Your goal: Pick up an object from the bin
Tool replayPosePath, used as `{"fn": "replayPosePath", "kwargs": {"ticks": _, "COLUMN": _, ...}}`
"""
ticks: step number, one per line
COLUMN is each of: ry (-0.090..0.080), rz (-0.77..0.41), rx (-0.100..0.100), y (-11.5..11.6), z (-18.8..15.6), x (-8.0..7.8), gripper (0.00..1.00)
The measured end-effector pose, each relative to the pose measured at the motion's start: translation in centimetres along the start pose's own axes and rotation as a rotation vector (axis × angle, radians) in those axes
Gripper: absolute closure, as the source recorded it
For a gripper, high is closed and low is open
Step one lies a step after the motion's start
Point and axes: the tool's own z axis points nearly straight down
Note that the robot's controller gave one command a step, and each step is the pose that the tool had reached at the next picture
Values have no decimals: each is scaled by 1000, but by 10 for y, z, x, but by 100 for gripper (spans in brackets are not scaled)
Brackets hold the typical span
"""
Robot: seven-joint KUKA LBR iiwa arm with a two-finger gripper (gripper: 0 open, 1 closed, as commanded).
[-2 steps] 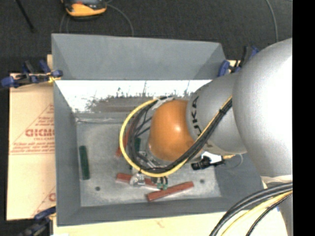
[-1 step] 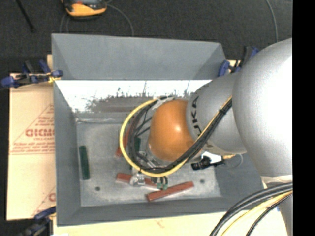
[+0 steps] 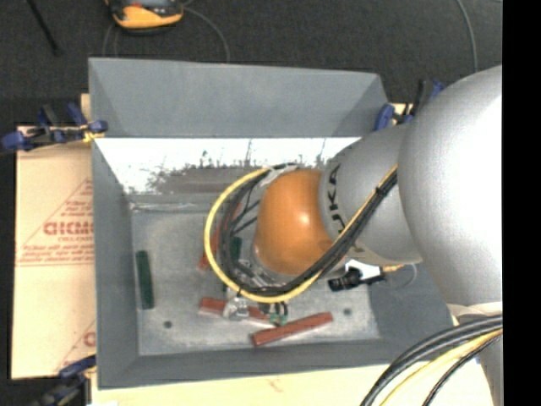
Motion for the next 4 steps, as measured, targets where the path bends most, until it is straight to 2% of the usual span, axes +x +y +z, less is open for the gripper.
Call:
{"fn": "replayPosePath", "kwargs": {"ticks": 1, "ry": 9, "rz": -8, "rx": 8, "y": -8, "z": -24, "x": -1, "gripper": 100}}
{"fn": "replayPosePath", "kwargs": {"ticks": 2, "ry": 4, "rz": -10, "rx": 8, "y": -8, "z": -56, "x": -6, "gripper": 100}}
{"fn": "replayPosePath", "kwargs": {"ticks": 3, "ry": 8, "rz": -10, "rx": 10, "y": -13, "z": -42, "x": -7, "gripper": 0}}
{"fn": "replayPosePath", "kwargs": {"ticks": 4, "ry": 8, "rz": -9, "rx": 9, "y": -12, "z": -43, "x": -8, "gripper": 0}}
